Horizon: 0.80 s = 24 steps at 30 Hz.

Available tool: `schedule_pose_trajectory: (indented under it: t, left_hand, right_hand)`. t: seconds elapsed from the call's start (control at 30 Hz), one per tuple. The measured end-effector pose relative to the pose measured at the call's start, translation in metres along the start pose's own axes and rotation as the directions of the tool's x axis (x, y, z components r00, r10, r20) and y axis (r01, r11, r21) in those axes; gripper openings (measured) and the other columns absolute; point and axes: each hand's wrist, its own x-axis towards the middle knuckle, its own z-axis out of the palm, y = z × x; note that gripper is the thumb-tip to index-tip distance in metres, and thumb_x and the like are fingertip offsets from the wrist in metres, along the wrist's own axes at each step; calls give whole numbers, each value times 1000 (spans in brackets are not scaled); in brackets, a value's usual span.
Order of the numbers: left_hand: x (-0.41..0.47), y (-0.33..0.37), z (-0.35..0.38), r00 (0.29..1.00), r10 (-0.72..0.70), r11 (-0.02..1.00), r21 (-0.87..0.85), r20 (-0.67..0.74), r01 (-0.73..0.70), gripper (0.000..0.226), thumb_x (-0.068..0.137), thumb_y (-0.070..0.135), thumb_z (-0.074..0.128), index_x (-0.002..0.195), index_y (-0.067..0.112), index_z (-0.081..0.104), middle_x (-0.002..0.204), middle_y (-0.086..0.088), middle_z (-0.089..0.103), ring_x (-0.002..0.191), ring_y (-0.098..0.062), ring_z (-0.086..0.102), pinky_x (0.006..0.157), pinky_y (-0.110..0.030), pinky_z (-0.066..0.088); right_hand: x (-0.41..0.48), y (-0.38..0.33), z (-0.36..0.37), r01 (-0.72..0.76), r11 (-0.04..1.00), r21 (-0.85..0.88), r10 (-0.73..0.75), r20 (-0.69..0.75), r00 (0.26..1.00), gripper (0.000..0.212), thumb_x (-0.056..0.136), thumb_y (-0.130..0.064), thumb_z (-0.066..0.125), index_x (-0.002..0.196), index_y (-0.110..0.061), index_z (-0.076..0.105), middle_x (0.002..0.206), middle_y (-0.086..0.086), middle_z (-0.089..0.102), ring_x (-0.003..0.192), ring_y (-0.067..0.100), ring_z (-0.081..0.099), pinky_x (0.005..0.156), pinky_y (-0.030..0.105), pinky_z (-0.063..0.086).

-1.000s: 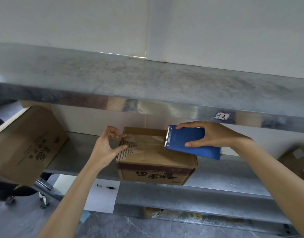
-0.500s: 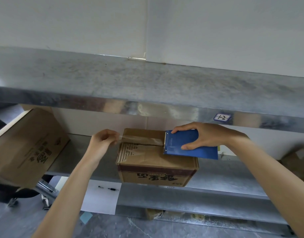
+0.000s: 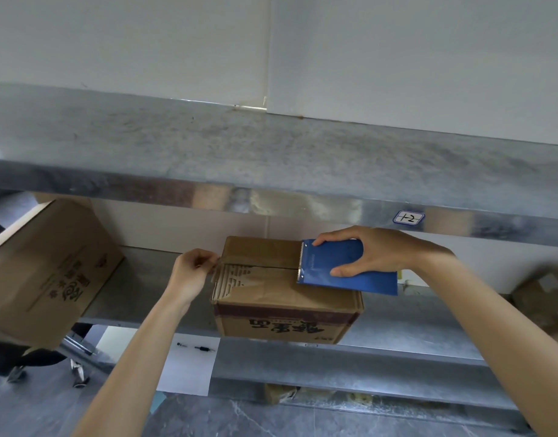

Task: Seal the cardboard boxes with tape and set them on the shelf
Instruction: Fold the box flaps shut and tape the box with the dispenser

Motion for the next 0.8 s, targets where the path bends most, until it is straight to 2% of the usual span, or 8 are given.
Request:
schedule_pose_trajectory:
  t: [0.17,0.3,0.43,0.53,0.7,0.8]
  left_hand:
    - [-4,-9,8,997,52,998,22,-61,-51,12,97,2,57,94,7,67,92,-4,69,91,-20,64,77,-24,47]
    - [-9,-14,10,989,90,996,25,-115,-87,11,94,3,61,92,10,70,90,-2,72,89,-21,67,81,-37,56]
    - [-13,-14,8,982,135,991,32,-135,-132,13,92,6,65,90,16,72,89,5,73,86,-12,68,80,-33,55]
    - [-15,-16,4,981,117,993,26,-156,-115,6,90,19,71,96,21,72,91,12,72,87,-3,66,80,-30,54]
    - [-14,-23,6,989,72,997,-25,-128,-76,7,88,20,73,95,20,75,88,8,75,86,-8,70,82,-33,58]
    - [-15,-26,6,991,74,997,-21,-110,-77,9,86,22,77,94,20,76,86,7,76,83,-6,71,82,-33,58]
  right_hand:
    - [-2,0,1,5,999,-39,-6,-24,1000,48,81,-54,73,118,-69,48,134,-36,46,111,-1,57,96,35,52]
    - [-2,-2,2,7,999,-51,-9,-35,999,47,81,-53,74,118,-69,49,132,-37,47,108,-4,56,93,29,53]
    - [1,-3,1,9,998,-62,-11,-30,999,47,81,-54,74,118,-69,49,132,-38,46,109,-3,56,94,32,53]
    - [2,-2,2,6,997,-75,-9,-34,999,48,80,-54,74,117,-70,49,132,-37,47,109,-3,56,94,33,53]
    - [1,-2,1,3,996,-91,-7,-42,999,47,80,-54,74,117,-70,50,130,-35,49,104,-6,57,89,26,52]
    - [1,-2,2,9,996,-94,-13,-49,999,48,80,-53,74,118,-69,50,131,-35,48,105,-4,57,89,28,53]
